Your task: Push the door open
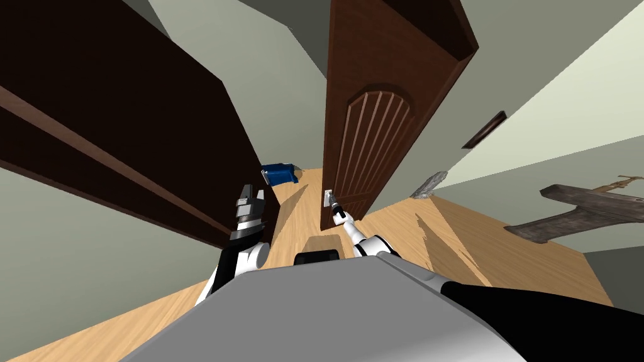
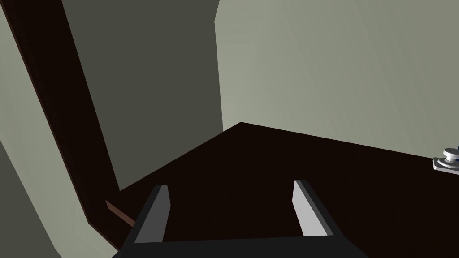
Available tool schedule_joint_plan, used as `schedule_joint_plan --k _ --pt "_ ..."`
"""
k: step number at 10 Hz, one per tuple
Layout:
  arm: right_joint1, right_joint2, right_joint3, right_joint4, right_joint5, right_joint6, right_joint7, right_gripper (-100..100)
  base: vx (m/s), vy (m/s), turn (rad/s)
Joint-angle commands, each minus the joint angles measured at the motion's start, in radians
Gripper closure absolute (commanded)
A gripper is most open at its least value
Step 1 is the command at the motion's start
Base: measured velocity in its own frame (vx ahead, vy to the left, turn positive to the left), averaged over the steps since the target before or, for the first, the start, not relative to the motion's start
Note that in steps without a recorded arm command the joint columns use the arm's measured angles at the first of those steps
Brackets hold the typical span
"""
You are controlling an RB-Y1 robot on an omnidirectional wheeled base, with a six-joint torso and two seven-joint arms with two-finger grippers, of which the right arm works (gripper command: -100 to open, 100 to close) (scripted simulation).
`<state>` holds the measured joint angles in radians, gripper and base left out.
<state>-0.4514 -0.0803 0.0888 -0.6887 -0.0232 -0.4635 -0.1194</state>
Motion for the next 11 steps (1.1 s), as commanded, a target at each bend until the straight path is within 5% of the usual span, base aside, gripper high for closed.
schedule_joint_plan --k 1,11 --pt "-0.006 -0.014 -0.020 -0.006 -0.006 0.000 0.006 100 0.189 0.112 -0.059" --pt "0.004 -0.052 -0.118 0.006 -0.036 0.001 0.038 100 0.174 0.132 -0.063"
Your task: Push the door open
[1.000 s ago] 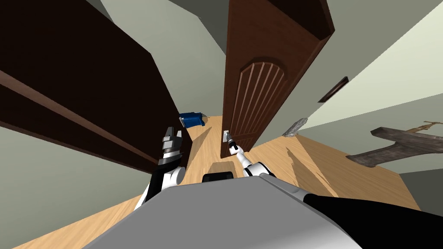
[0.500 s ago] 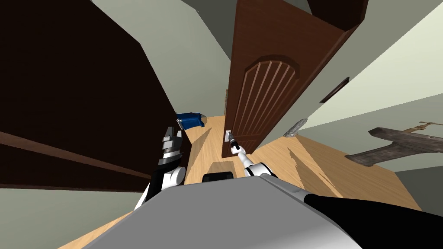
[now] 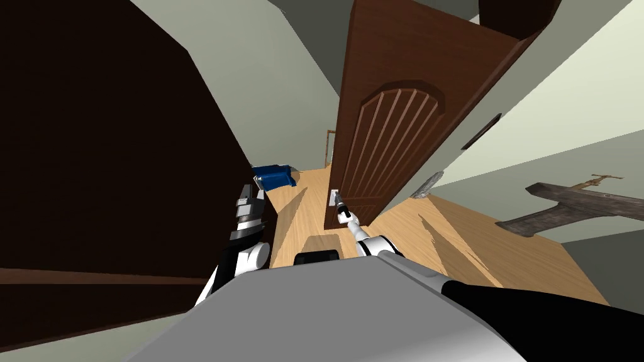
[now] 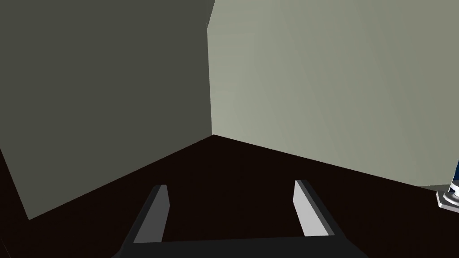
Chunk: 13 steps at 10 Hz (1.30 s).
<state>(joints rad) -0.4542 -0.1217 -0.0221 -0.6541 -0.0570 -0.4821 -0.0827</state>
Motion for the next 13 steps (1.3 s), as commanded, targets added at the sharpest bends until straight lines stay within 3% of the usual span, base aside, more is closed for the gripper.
schedule_joint_plan --k 1,4,13 --pt "0.007 -0.011 -0.007 -0.029 -0.002 0.019 0.001 100 0.052 0.028 -0.013" --pt "0.011 -0.026 -0.049 -0.024 -0.015 0.020 0.015 100 0.157 0.136 -0.079" --pt "0.018 -0.052 -0.122 -0.015 -0.037 0.020 0.038 100 0.151 0.120 -0.058"
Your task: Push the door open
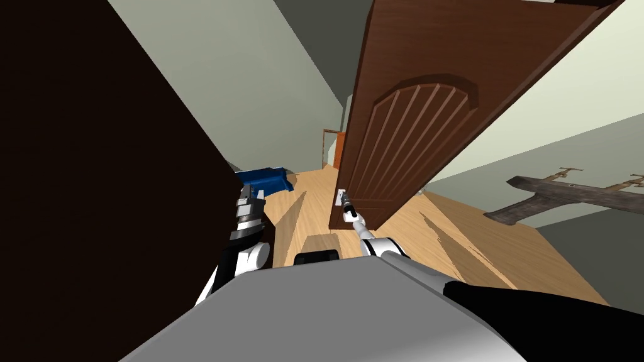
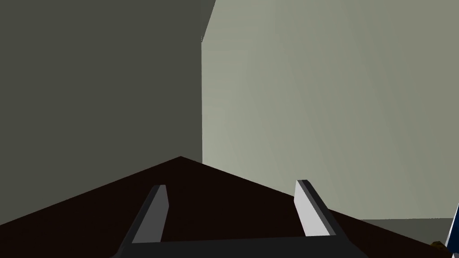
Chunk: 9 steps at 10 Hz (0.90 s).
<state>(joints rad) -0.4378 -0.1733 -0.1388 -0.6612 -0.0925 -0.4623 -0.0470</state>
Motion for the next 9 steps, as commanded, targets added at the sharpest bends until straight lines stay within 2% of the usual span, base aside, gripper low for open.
schedule_joint_plan --k 1,3,4,9 --pt "0.003 -0.003 -0.012 -0.007 -0.004 0.001 0.005 100 0.155 0.087 -0.056" --pt "0.004 -0.003 -0.016 0.000 -0.004 -0.001 0.008 100 0.101 0.067 -0.037" --pt "0.005 -0.011 -0.031 0.001 -0.010 -0.003 0.012 100 0.122 0.042 -0.043" --pt "0.012 -0.026 -0.069 0.006 -0.022 -0.004 0.025 100 0.175 0.046 -0.038"
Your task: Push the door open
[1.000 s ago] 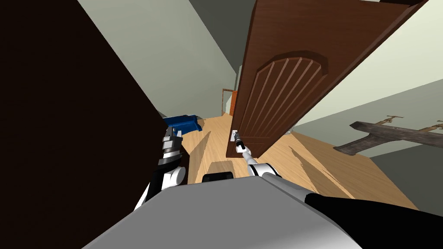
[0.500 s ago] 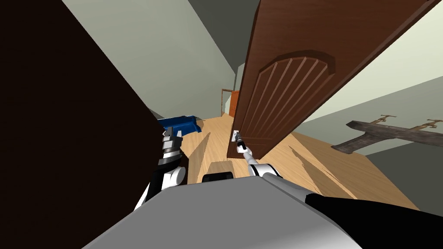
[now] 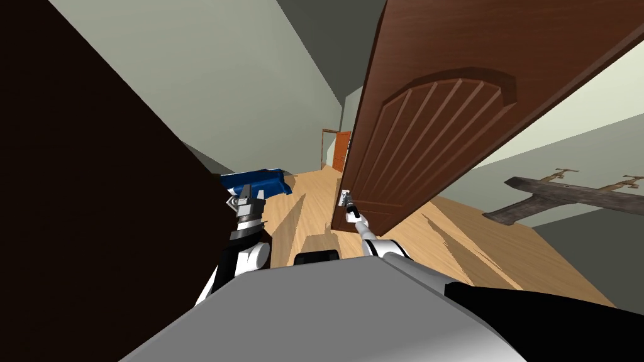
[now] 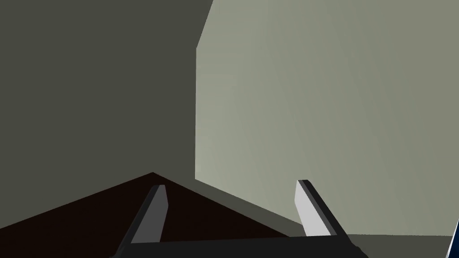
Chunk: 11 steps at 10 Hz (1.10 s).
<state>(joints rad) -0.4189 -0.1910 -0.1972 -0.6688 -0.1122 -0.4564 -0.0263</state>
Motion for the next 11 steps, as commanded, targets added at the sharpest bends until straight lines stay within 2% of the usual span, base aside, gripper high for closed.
schedule_joint_plan --k 1,3,11 --pt "-0.005 -0.012 -0.019 0.014 -0.006 -0.011 0.007 100 0.185 0.054 -0.049" --pt "-0.004 -0.016 -0.028 0.015 -0.009 -0.011 0.010 100 0.156 0.045 -0.029" --pt "0.012 -0.052 -0.117 0.026 -0.039 -0.015 0.040 100 0.193 0.073 -0.059"
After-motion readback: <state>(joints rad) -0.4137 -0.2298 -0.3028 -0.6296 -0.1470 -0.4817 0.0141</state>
